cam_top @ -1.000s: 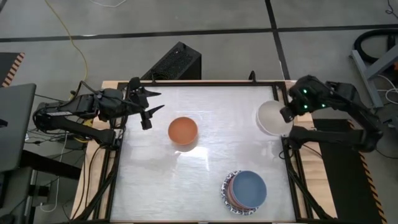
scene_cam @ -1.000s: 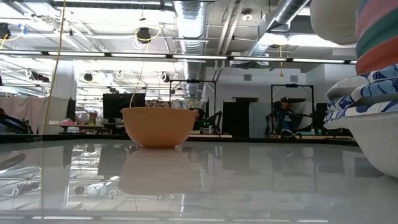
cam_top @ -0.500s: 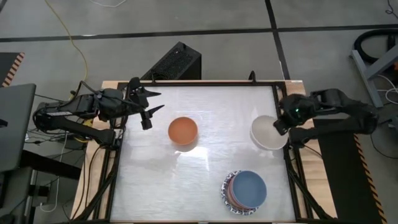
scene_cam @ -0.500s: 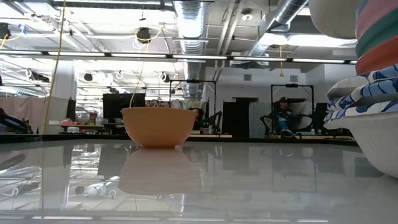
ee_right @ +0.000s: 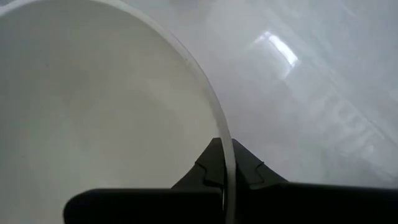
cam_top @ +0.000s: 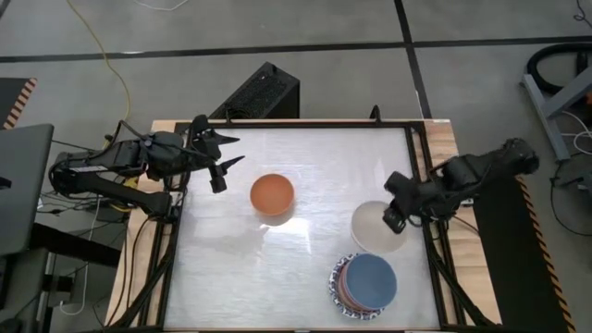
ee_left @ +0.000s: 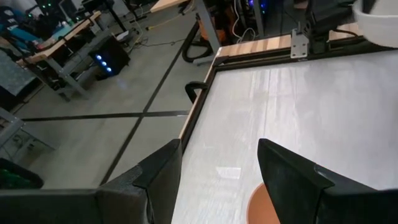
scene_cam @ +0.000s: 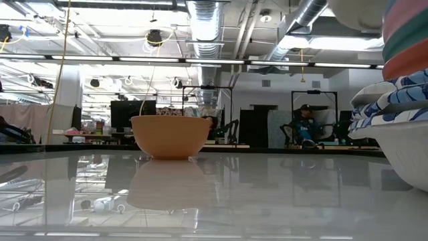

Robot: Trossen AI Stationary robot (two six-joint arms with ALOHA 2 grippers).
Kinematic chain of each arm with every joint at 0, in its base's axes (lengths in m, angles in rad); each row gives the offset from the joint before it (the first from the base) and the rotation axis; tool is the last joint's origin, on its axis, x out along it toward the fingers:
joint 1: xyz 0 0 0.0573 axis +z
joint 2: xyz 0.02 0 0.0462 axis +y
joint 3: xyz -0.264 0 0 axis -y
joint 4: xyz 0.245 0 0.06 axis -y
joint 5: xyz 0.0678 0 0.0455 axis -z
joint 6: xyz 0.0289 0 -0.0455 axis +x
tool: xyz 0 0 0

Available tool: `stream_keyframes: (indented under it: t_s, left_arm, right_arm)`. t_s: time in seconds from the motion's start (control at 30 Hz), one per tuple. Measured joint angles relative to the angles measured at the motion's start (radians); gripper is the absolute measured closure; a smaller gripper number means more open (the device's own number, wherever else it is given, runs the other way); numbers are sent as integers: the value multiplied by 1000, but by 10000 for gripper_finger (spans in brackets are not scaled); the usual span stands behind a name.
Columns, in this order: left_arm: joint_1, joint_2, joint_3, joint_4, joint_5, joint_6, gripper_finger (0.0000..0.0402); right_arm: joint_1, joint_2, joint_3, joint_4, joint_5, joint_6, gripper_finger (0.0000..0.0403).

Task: Nest bowls inside each other
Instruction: Stack the white bowl on top of the other blue bowl

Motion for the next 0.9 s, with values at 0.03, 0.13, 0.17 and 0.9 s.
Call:
stream_keyframes:
  t_s: [0.03, 0.13, 0.17, 0.9]
  left_arm:
    - [0, 0, 0, 0, 0, 0, 200]
    - [0, 0, 0, 0, 0, 0, 200]
    - [0, 0, 0, 0, 0, 0, 200]
    - [0, 5, 1, -2, 0, -38, 200]
  right_arm:
    - [22, 11, 0, 7, 5, 14, 388]
    - [78, 44, 0, 26, 23, 63, 388]
    - [96, 54, 0, 25, 24, 83, 388]
    - [455, 190, 0, 85, 246, 477, 388]
